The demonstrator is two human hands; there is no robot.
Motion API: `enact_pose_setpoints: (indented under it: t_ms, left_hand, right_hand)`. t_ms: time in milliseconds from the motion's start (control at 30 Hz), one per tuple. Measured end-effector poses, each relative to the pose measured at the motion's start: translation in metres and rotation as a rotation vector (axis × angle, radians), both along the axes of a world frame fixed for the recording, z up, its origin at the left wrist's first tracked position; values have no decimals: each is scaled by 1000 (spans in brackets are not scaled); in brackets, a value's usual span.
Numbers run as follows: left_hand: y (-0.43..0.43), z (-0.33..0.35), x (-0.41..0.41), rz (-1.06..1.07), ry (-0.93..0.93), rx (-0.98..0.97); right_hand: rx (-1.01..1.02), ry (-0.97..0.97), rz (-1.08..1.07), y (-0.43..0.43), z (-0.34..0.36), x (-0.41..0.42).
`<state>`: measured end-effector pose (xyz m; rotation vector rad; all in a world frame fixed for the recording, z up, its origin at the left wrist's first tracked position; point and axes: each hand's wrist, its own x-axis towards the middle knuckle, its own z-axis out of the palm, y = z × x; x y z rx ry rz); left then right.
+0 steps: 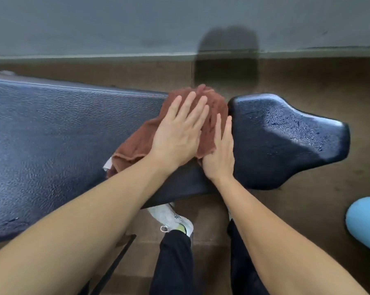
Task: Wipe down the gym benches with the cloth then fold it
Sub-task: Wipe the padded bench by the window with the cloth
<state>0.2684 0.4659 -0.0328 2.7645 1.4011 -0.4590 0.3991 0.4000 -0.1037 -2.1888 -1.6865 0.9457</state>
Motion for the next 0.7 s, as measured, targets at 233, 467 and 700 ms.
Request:
enact_pose_setpoints:
  t_ms: [233,467,700]
  left_hand:
    - [-83,74,-118,-92,87,-106]
    - [-9,65,-114,169,95,78]
    - [-52,17,-30,90,-3,-32]
  right_hand:
    - [-28,-29,369,-78,65,-71]
    - [127,-43,377,64,45,-56]
    - [-62,-19,-9,-5,7,-12]
